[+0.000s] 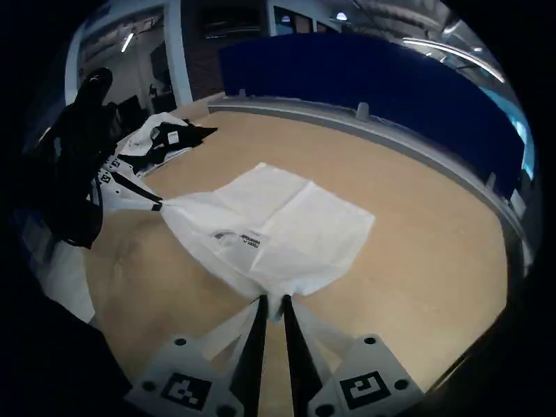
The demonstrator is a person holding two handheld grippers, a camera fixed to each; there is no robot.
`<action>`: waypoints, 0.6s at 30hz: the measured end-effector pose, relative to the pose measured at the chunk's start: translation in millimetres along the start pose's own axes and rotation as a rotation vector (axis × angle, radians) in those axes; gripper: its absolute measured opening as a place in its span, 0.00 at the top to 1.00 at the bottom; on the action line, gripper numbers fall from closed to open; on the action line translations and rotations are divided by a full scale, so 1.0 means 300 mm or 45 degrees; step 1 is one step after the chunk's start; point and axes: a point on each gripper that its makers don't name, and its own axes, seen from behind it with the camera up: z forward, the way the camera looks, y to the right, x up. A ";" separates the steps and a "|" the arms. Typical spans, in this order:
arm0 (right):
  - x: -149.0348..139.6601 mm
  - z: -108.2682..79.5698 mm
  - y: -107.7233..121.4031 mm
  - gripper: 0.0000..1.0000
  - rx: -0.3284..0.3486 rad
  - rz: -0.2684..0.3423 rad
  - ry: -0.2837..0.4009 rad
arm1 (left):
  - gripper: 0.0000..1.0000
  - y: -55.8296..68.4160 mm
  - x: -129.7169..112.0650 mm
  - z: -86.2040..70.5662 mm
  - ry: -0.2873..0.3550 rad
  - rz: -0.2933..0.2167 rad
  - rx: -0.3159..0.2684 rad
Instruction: Fold towel
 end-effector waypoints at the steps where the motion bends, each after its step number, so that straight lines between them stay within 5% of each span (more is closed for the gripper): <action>1: 0.001 -0.013 -0.004 0.83 0.003 -0.006 -0.004 | 0.93 0.006 -0.001 -0.014 -0.003 -0.008 0.000; 11: 0.004 -0.096 -0.029 0.83 0.024 -0.024 -0.035 | 0.93 0.070 -0.027 -0.117 -0.029 -0.108 -0.011; 18: 0.016 -0.099 -0.029 0.83 0.024 -0.021 -0.048 | 0.93 0.068 -0.027 -0.113 -0.047 -0.156 -0.007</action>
